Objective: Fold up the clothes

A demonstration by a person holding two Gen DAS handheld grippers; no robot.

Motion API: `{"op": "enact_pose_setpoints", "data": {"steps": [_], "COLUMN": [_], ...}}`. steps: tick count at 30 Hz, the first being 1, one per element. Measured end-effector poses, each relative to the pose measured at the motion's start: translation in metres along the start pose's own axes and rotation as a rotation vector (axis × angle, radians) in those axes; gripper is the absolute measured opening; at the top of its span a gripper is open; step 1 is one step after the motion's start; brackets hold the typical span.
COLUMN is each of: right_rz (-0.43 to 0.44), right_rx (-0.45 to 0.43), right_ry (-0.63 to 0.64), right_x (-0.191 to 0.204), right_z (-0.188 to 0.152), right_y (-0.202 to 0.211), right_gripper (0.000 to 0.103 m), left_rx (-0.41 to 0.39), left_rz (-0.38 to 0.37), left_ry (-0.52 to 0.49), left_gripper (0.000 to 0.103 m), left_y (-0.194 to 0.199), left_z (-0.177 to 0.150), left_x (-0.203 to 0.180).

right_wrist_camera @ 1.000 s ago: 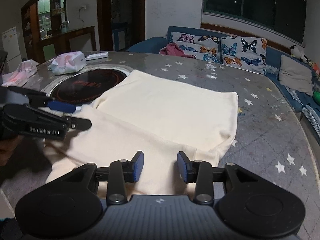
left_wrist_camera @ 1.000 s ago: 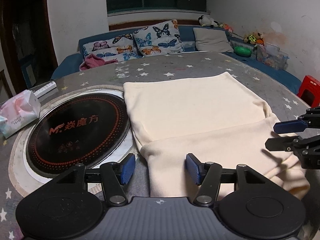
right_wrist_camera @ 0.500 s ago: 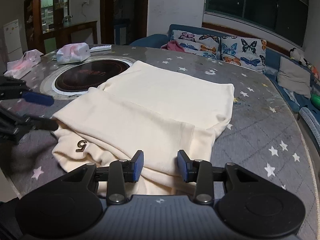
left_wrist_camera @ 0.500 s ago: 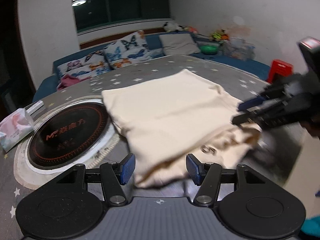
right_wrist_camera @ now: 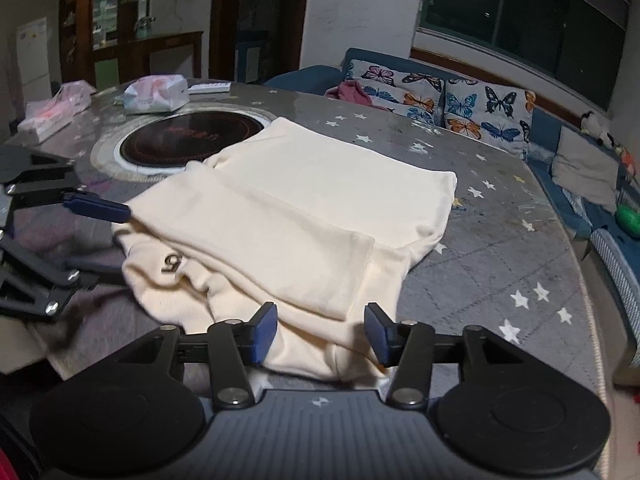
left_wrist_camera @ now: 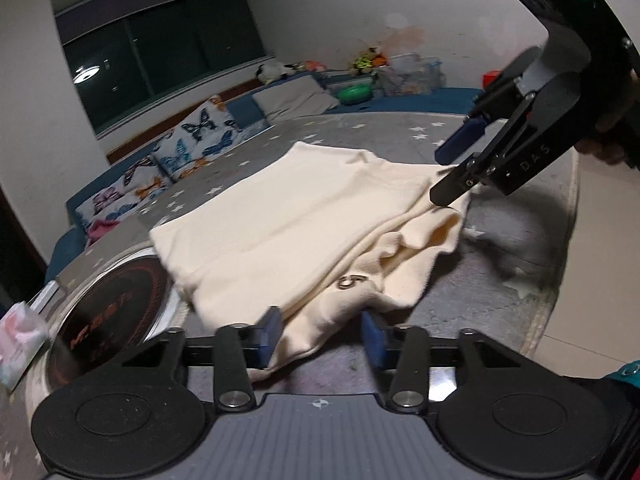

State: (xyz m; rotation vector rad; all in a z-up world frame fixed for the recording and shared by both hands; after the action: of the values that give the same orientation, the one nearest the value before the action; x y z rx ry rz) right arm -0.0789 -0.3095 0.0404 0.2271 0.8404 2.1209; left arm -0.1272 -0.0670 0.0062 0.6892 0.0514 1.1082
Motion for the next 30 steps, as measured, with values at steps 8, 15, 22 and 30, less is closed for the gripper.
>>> {"op": "enact_pose_setpoints", "data": {"steps": [8,15,22,30], "right_rz": [0.011,0.043,0.056,0.132], "right_rx": [0.013,-0.007,-0.067,-0.040], "right_ry": [0.143,0.294,0.375,0.274], "right_x": [0.008,0.032,0.044,0.029], "right_z": [-0.010,-0.021,-0.010,0.011], "right_y": [0.017,0.015,-0.006,-0.024], "right_gripper": [0.054,0.067,0.061,0.018], "left_rx": [-0.039,-0.051,-0.022,-0.006], "left_rz": [-0.017,-0.014,-0.038,-0.056], "left_ry": [0.001,0.091,0.151,0.192], "left_gripper": [0.011,0.009,0.009,0.013], "left_y": [-0.003,-0.007,-0.023,-0.027], "left_z": [0.001,0.018,0.029,0.026], "left_x": [-0.001,0.022,0.039,0.050]}}
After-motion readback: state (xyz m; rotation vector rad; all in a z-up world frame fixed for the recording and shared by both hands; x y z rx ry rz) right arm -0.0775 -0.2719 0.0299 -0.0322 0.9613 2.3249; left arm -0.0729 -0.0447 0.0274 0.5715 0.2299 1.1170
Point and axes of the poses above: each gripper's, at about its wrist camera, not at the fingertips, and y roughly against the way its jaws point, x to its left, z to its top, the point moved 2 cm from there along -y, roughly the way its jaws point, and after that the axes turned 3 degrees about -x, right-handed, at the moved point
